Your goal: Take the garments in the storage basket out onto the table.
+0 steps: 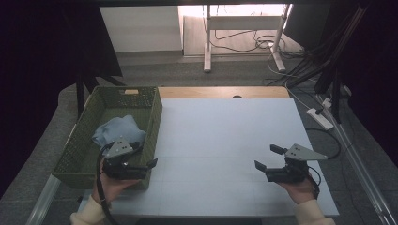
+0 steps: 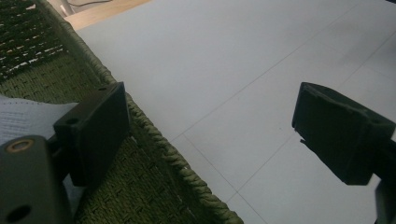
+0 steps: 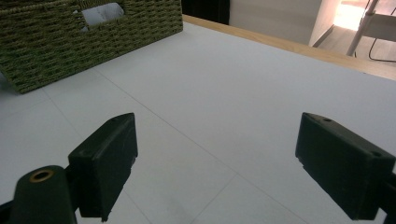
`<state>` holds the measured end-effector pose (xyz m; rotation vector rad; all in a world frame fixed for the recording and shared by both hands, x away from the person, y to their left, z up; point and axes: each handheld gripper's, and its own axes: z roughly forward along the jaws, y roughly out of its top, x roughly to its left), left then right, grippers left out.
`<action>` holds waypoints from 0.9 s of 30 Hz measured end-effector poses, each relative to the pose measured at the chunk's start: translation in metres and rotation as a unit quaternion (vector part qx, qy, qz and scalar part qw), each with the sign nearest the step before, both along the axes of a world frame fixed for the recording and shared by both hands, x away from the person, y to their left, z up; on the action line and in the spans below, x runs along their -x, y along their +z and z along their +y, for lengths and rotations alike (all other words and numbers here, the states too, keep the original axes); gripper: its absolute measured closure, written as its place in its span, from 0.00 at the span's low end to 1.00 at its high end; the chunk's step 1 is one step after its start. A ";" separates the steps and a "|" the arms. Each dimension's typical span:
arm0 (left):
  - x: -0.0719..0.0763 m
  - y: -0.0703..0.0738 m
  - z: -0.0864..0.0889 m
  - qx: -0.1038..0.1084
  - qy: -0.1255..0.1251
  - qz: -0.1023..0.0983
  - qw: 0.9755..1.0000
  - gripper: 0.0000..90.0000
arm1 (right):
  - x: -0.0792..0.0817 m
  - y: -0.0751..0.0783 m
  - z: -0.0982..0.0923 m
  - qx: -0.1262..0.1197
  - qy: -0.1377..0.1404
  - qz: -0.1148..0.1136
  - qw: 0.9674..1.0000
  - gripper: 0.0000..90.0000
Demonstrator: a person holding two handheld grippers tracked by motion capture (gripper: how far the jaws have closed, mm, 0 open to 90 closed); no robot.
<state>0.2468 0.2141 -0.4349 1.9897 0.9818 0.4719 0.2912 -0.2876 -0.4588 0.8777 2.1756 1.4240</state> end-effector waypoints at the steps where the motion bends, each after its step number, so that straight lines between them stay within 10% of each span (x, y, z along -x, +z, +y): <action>1: 0.000 0.000 0.000 0.001 0.000 0.000 1.000 0.14 | 0.000 0.000 0.000 -0.001 0.000 0.001 1.000 0.15; 27: -0.001 0.002 -0.001 0.003 -0.007 0.006 1.000 0.13 | -0.001 0.000 0.005 0.004 0.003 -0.002 1.000 0.15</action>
